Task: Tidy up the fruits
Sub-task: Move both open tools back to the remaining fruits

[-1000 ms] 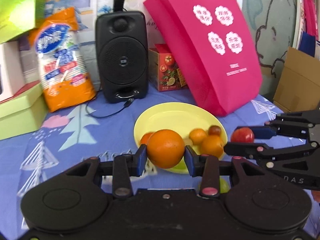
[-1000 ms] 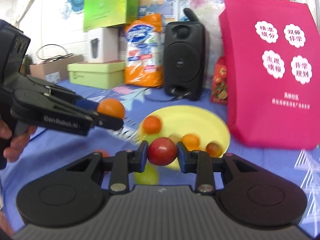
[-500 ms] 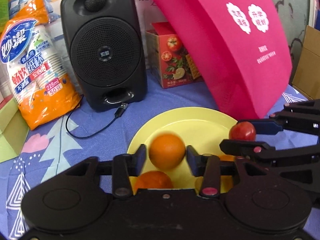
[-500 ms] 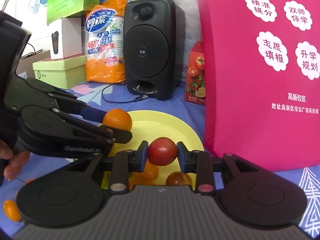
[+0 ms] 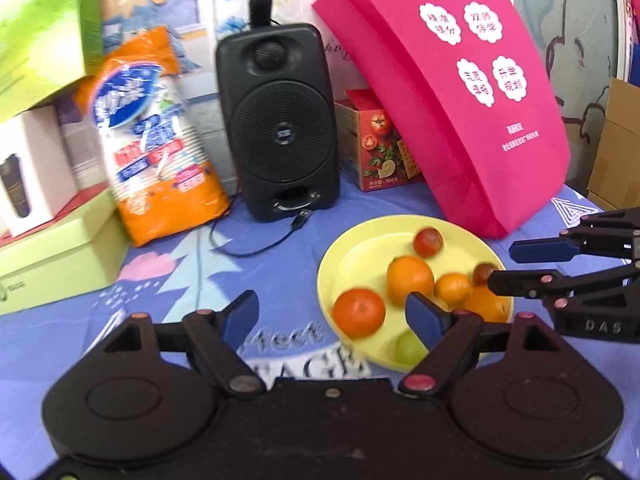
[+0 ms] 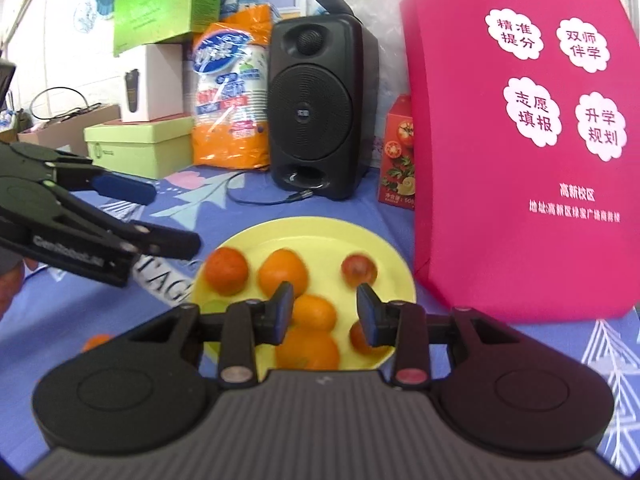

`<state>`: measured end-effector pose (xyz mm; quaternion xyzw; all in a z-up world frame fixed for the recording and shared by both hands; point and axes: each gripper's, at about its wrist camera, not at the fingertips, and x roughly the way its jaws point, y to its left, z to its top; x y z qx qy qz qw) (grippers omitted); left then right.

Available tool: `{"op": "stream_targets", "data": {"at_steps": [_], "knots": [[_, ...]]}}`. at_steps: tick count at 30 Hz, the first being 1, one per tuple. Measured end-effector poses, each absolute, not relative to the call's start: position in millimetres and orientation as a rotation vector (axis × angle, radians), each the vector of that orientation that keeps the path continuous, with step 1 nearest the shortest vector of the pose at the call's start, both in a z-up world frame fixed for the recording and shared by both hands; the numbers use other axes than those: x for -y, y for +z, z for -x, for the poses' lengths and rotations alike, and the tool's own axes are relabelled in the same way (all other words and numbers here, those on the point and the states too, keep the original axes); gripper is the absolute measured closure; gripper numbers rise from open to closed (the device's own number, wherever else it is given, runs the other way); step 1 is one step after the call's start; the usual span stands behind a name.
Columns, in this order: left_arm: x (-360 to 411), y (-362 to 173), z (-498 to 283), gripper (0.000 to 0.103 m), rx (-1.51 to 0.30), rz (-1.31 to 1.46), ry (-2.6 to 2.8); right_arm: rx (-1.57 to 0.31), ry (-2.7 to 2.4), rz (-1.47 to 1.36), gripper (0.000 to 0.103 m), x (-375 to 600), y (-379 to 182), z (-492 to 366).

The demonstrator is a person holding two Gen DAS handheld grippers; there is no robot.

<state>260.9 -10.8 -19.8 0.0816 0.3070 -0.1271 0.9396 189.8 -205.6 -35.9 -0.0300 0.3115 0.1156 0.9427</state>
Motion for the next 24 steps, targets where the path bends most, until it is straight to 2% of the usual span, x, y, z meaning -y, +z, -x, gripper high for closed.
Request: {"op": "stream_targets", "data": {"at_steps": [12, 22, 24], "knots": [[-30, -22, -162, 0.022, -0.609, -0.073, -0.206, -0.635, 0.307, 0.04, 0.062, 177, -38, -112], [-17, -56, -105, 0.022, -0.636, -0.07, -0.208, -0.702, 0.306, 0.041, 0.061, 161, -64, -98], [-12, -63, -104, 0.022, -0.645, -0.075, -0.213, -0.708, 0.301, 0.048, 0.057, 159, -66, -98]]}}
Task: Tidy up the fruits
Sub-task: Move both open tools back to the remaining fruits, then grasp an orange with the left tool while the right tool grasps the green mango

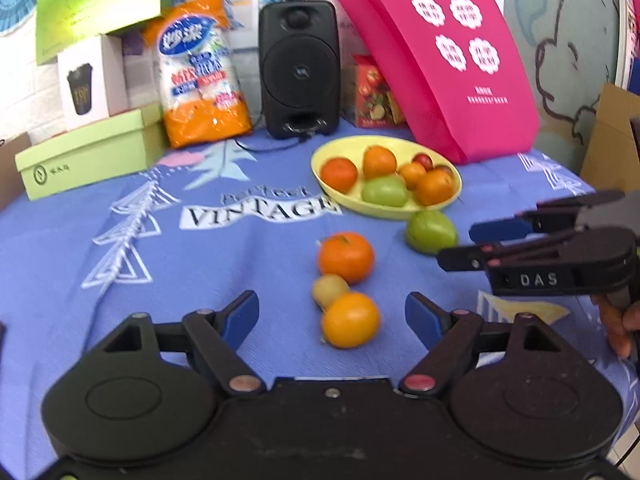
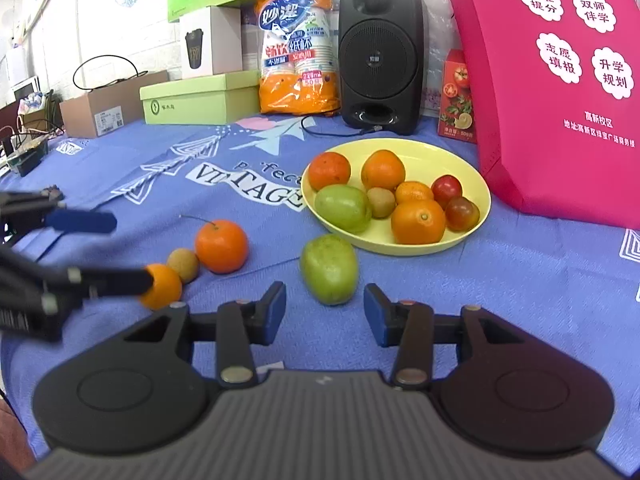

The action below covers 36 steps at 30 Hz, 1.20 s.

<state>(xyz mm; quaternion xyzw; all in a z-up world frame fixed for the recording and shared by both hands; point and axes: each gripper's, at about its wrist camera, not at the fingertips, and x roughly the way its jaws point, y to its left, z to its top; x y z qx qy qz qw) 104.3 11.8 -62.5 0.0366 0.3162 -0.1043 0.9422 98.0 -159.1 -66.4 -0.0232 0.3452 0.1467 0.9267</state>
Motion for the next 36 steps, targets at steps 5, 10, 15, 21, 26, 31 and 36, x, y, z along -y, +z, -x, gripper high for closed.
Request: {"op": "stream_targets", "data": {"at_steps": [5, 10, 15, 21, 26, 31, 36], "knots": [[-4, -76, -108, 0.022, -0.668, -0.083, -0.211, -0.717, 0.285, 0.064, 0.044, 157, -70, -99], [-8, -86, -114, 0.022, -0.692, -0.066, -0.208, -0.736, 0.28, 0.053, 0.044, 160, -75, -102], [-9, -86, -118, 0.035, -0.69, -0.053, -0.254, -0.75, 0.281, 0.052, 0.042, 159, -78, -108], [-7, -86, -119, 0.048, -0.697, -0.039, -0.287, -0.768, 0.284, 0.051, 0.035, 157, -81, -118], [-6, -85, -117, 0.053, -0.697, -0.042, -0.301, -0.777, 0.291, 0.066, 0.033, 152, -83, -130], [-9, -85, -117, 0.057, -0.7, -0.027, -0.303, -0.781, 0.297, 0.067, 0.033, 148, -84, -140], [-11, -84, -118, 0.06, -0.702, -0.012, -0.302, -0.777, 0.3, 0.061, 0.036, 147, -86, -143]]}}
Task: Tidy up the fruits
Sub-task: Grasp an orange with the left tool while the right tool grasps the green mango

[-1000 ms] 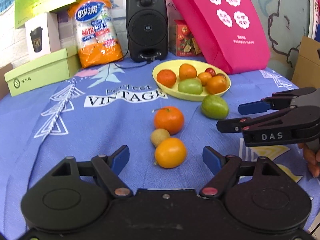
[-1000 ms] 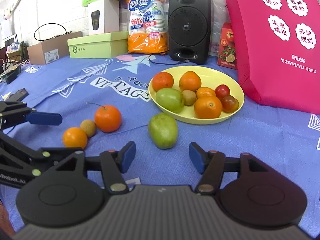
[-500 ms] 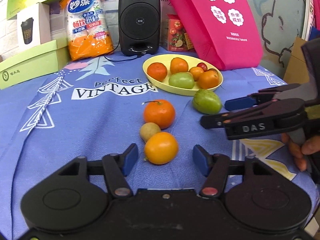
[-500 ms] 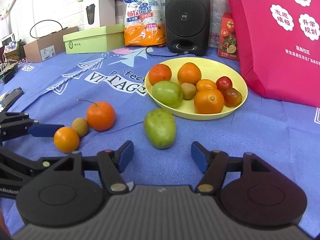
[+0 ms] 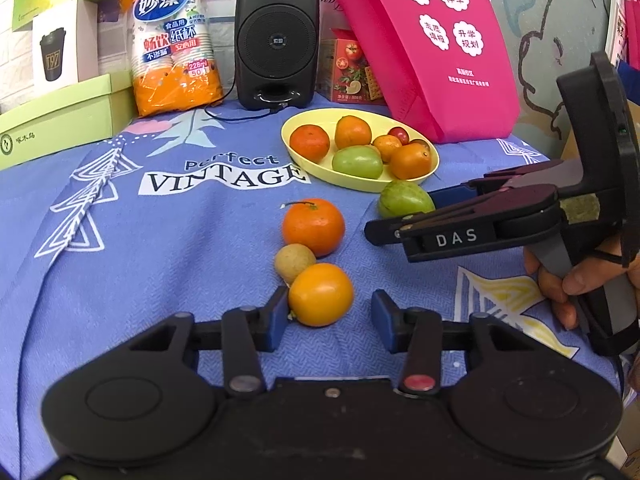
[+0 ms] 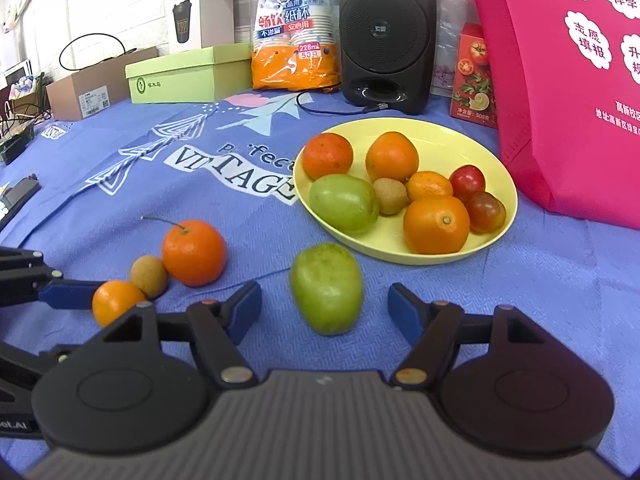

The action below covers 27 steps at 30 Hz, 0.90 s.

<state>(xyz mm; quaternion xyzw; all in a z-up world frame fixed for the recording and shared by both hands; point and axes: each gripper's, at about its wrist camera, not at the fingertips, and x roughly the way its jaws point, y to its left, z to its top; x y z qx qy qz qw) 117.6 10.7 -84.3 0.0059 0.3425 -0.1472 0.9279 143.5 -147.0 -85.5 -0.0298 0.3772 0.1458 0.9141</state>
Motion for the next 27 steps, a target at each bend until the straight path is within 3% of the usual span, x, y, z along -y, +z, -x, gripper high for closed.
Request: {"op": "stream_targets", "data": {"at_steps": [3, 6, 27], "knots": [[-12, -84, -118, 0.065, -0.705, -0.002, -0.301, -0.768, 0.294, 0.049, 0.055, 148, -85, -144], [-15, -83, -120, 0.07, -0.708, 0.013, -0.299, -0.766, 0.295, 0.039, 0.066, 150, -85, -145], [-26, -61, -98, 0.07, -0.662, 0.023, -0.302, -0.737, 0.302, 0.043, 0.066, 150, -73, -97]]}}
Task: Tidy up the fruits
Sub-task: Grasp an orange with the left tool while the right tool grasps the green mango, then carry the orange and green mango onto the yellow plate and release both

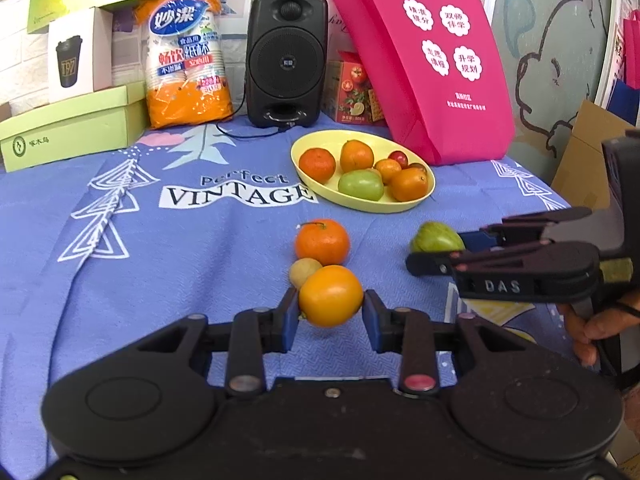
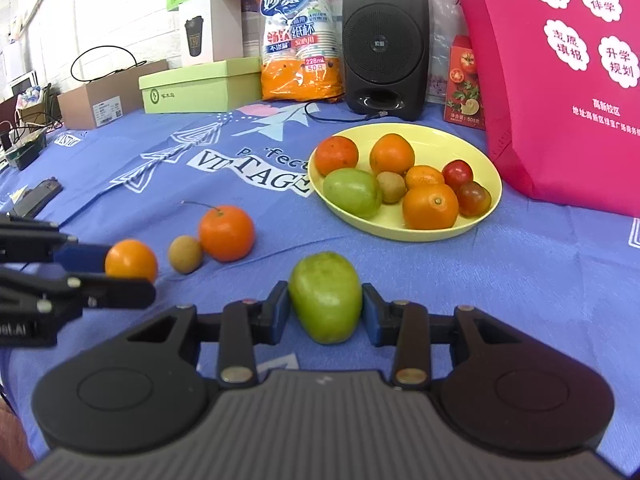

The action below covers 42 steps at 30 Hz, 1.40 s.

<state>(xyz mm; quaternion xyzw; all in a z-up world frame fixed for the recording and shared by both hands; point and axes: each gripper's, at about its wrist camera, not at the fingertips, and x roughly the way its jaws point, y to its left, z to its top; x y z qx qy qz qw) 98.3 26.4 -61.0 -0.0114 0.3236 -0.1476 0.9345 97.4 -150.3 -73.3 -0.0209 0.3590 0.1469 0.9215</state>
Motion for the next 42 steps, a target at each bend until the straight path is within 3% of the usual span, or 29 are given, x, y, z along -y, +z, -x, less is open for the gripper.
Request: {"op": "stream_targets", "data": {"at_steps": [14, 26, 42], "knots": [[-24, -38, -110, 0.07, -0.633, 0.003, -0.328, -0.698, 0.308, 0.07, 0.066, 159, -54, -76], [0, -18, -224, 0.07, -0.638, -0.047, -0.345, -0.656, 0.257, 0.124, 0.066, 184, -30, -142], [35, -54, -365, 0.069, -0.782, -0.026, -0.36, -0.691, 0.241, 0.113, 0.066, 197, -41, -245]]}}
